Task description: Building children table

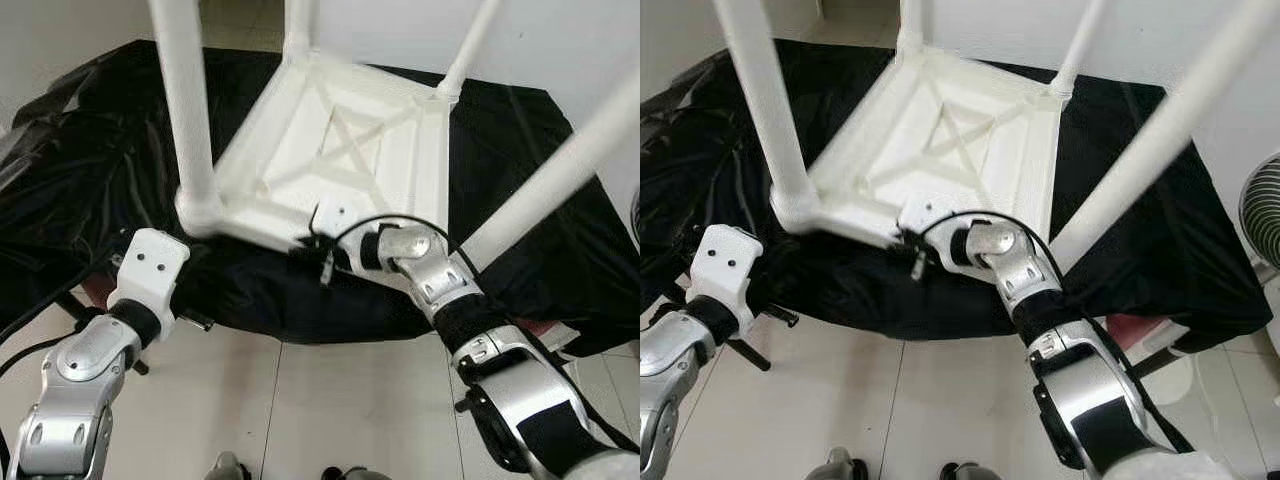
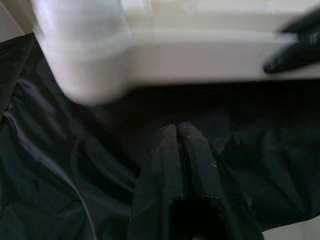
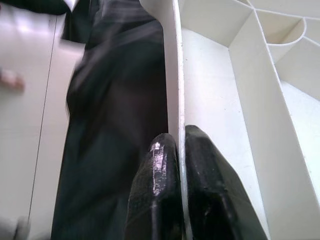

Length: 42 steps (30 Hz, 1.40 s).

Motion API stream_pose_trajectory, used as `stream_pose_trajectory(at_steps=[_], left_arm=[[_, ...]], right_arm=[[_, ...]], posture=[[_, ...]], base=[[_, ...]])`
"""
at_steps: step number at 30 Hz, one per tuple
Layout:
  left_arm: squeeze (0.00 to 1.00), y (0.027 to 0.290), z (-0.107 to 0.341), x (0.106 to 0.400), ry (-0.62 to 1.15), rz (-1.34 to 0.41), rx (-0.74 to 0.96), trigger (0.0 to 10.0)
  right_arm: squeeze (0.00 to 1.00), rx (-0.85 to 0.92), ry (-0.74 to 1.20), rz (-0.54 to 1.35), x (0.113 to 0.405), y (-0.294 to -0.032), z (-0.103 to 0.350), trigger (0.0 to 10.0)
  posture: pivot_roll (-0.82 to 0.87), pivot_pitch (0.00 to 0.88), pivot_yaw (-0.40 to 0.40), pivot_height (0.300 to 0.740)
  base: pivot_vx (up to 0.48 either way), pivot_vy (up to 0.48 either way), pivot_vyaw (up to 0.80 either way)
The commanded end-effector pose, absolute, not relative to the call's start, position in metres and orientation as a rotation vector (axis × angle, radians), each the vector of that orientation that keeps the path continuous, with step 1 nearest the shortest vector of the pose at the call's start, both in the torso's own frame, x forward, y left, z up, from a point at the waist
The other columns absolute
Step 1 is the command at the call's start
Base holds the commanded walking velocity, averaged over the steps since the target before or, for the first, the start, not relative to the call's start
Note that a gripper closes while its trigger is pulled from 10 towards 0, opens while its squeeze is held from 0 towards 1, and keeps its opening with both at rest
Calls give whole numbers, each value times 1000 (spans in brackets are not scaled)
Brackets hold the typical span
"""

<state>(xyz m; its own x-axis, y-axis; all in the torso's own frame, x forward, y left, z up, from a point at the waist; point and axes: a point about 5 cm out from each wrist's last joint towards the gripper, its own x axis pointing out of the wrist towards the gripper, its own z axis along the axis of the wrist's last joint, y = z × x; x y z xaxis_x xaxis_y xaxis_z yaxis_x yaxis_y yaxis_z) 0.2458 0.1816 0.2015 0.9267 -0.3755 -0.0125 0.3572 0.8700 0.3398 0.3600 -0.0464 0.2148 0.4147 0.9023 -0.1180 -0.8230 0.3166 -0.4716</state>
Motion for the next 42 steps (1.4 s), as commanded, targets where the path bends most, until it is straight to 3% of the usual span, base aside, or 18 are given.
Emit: stream_pose_trajectory(at_steps=[1, 14, 20, 33, 42], left_arm=[[0, 192, 202, 250, -47, -272, 316, 10000], [0, 198, 208, 258, -57, -212, 274, 10000], [0, 196, 209, 259, -61, -217, 267, 10000], [0, 194, 213, 261, -77, -213, 260, 10000], [0, 192, 216, 264, -89, -217, 262, 10000]], right_arm=[[0, -375, -362, 1120, 355, -40, 243, 10000], [0, -302, -484, 1139, 347, -32, 266, 10000], [0, -204, -584, 1037, 349, -26, 289, 10000], [0, -3, -627, 998, 350, -23, 305, 10000], [0, -127, -748, 944, 345, -17, 317, 10000]], posture=[[24, 130, 17, 740], [25, 131, 22, 740], [28, 132, 23, 740], [40, 127, 23, 740], [40, 127, 23, 740]], base=[[0, 0, 0], [0, 0, 0], [0, 0, 0], [0, 0, 0], [0, 0, 0]])
